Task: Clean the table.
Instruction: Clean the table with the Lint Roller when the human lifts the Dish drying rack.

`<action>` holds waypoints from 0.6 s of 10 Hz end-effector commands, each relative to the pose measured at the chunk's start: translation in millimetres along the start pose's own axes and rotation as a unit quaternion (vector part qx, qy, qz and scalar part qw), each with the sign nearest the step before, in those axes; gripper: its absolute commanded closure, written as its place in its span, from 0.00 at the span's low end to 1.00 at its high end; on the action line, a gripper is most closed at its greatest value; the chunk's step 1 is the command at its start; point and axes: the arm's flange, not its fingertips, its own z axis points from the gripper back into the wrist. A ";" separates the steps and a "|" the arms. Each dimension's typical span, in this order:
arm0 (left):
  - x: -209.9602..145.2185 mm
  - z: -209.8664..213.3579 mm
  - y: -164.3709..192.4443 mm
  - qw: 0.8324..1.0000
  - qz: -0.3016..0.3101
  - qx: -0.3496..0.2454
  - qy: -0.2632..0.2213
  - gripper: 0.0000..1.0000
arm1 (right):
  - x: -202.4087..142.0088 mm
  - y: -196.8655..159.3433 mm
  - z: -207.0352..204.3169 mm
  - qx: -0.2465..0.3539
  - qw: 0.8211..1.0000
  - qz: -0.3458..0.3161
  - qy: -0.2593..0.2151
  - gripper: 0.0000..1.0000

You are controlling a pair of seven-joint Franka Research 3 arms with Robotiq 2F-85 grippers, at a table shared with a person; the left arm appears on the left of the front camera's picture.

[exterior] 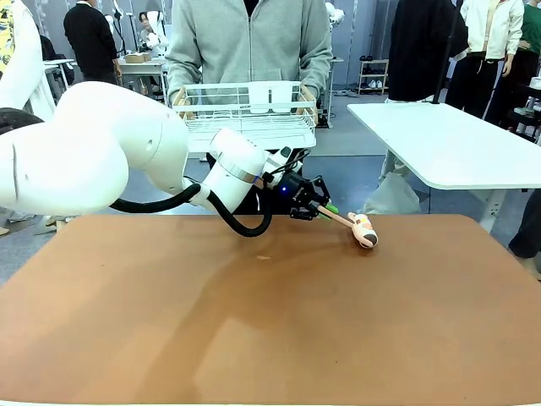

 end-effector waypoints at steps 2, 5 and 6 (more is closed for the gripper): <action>6.8 -2.3 -13.1 1.000 -0.001 0.011 0.015 0.78 | -1.6 2.0 2.4 0.003 1.000 0.005 0.002 0.00; 2.9 34.9 -45.2 1.000 -0.003 0.003 0.025 0.78 | -1.6 2.0 2.4 0.003 1.000 0.005 0.002 0.00; 0.9 51.3 -56.8 1.000 -0.004 0.005 0.029 0.78 | -1.6 2.0 2.4 0.003 1.000 0.005 0.002 0.00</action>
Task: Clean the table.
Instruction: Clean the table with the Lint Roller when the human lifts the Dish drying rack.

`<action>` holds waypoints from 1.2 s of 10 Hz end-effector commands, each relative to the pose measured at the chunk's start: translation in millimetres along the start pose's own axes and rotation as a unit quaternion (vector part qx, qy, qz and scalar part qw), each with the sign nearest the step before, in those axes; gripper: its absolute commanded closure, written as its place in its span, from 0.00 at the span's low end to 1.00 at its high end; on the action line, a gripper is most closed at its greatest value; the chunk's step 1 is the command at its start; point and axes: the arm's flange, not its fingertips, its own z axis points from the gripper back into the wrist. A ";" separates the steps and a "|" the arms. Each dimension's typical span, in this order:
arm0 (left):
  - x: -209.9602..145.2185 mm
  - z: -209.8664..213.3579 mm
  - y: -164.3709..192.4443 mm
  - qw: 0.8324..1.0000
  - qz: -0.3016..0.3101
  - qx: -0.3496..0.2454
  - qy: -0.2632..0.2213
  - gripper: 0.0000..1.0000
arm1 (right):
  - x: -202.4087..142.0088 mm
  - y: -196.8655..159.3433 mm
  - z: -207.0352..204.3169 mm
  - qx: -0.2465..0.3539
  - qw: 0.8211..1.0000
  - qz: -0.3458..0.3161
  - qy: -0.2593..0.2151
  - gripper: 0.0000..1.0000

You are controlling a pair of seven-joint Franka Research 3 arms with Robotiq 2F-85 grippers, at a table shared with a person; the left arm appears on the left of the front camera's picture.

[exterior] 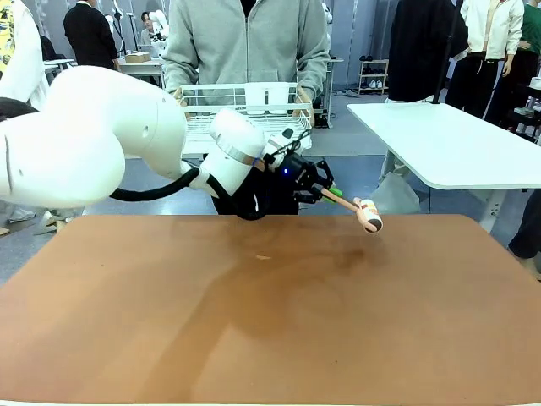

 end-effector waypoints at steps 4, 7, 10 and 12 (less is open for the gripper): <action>-22.3 68.7 -29.9 0.999 -0.005 0.040 0.027 0.78 | -1.6 2.0 2.3 0.003 1.000 0.005 0.002 0.00; -55.5 134.0 -53.6 0.990 -0.044 0.132 0.014 0.78 | -1.6 2.0 2.3 0.003 1.000 0.005 0.002 0.00; -89.6 246.8 -58.6 0.982 -0.060 0.181 0.012 0.78 | -1.6 2.0 2.3 0.003 1.000 0.005 0.002 0.00; -115.3 300.0 -53.9 0.977 -0.079 0.198 -0.007 0.78 | -1.6 2.0 2.3 0.003 1.000 0.005 0.002 0.00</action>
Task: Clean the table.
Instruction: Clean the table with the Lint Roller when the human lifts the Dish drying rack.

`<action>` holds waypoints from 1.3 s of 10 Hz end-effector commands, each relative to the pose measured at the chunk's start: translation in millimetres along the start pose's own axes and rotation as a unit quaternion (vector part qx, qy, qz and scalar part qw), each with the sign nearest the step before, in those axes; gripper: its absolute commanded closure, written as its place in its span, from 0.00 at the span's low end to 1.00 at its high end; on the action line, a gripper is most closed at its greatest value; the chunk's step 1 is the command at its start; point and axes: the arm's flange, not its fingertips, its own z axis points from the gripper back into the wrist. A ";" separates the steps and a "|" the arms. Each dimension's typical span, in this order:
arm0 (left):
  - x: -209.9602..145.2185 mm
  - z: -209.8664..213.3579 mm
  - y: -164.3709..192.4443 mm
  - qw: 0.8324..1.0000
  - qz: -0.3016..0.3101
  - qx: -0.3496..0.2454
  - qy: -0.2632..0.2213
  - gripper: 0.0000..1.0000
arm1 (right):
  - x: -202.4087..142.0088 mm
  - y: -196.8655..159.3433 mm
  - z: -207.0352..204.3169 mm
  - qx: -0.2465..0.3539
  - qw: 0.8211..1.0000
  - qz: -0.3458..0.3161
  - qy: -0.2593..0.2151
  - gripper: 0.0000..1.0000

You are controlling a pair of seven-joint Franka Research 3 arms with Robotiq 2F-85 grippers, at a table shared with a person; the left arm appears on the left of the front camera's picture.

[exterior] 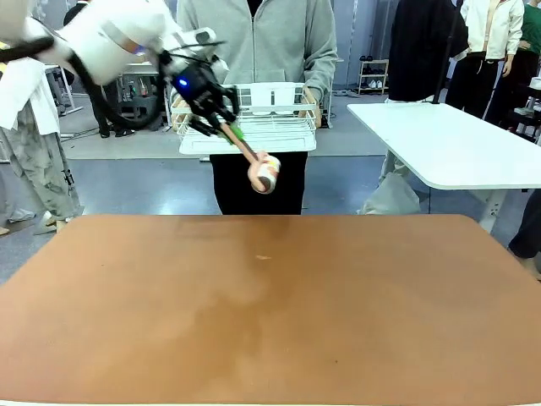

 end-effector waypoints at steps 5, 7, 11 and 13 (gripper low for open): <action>-108.0 89.2 103.0 0.993 -0.049 0.039 -0.102 0.78 | -1.5 2.0 1.9 0.003 1.000 0.005 0.002 0.00; -140.0 118.4 140.1 0.990 -0.028 0.037 -0.136 0.78 | -1.5 2.0 1.9 0.003 1.000 0.005 0.002 0.00; -141.3 129.1 153.7 0.988 -0.016 0.050 -0.142 0.78 | -1.5 2.0 1.9 0.003 1.000 0.005 0.002 0.00; -149.9 141.8 163.5 0.990 -0.003 0.050 -0.134 0.78 | -1.5 2.0 1.9 0.003 1.000 0.005 0.002 0.00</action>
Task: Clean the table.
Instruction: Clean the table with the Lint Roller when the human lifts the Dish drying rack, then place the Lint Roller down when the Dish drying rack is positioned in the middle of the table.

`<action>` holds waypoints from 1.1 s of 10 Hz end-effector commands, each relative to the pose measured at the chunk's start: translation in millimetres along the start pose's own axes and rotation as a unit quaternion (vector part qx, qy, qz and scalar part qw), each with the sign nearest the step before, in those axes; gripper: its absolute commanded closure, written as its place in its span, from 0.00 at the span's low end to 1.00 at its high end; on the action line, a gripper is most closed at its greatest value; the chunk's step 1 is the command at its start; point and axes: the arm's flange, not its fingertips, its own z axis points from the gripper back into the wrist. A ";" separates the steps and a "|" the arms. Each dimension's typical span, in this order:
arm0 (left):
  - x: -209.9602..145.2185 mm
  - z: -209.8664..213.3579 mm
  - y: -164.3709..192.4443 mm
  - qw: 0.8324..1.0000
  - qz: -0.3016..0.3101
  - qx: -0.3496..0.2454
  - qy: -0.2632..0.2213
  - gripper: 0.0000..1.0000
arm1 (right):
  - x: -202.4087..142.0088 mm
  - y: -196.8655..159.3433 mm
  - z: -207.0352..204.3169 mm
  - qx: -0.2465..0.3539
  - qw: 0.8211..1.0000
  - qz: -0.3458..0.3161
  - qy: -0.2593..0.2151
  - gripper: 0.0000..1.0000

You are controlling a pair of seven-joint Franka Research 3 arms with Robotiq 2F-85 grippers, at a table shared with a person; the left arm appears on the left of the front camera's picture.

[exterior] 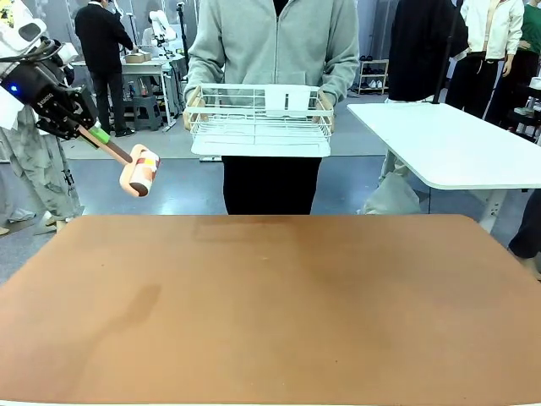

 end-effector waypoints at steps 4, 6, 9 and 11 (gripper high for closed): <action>-0.9 4.7 2.0 1.000 0.002 0.000 -0.002 0.78 | -1.5 2.1 1.8 0.003 1.000 0.006 0.002 0.00; -0.9 4.7 2.0 1.000 0.002 0.000 -0.002 0.78 | -1.5 2.1 1.8 0.003 1.000 0.006 0.002 0.00; -0.9 4.7 2.0 1.000 0.002 0.000 -0.002 0.78 | -1.5 2.1 1.8 0.003 1.000 0.006 0.002 0.00; -0.9 4.7 2.0 1.000 0.002 0.000 -0.002 0.78 | -1.5 2.1 1.8 0.003 1.000 0.006 0.002 0.00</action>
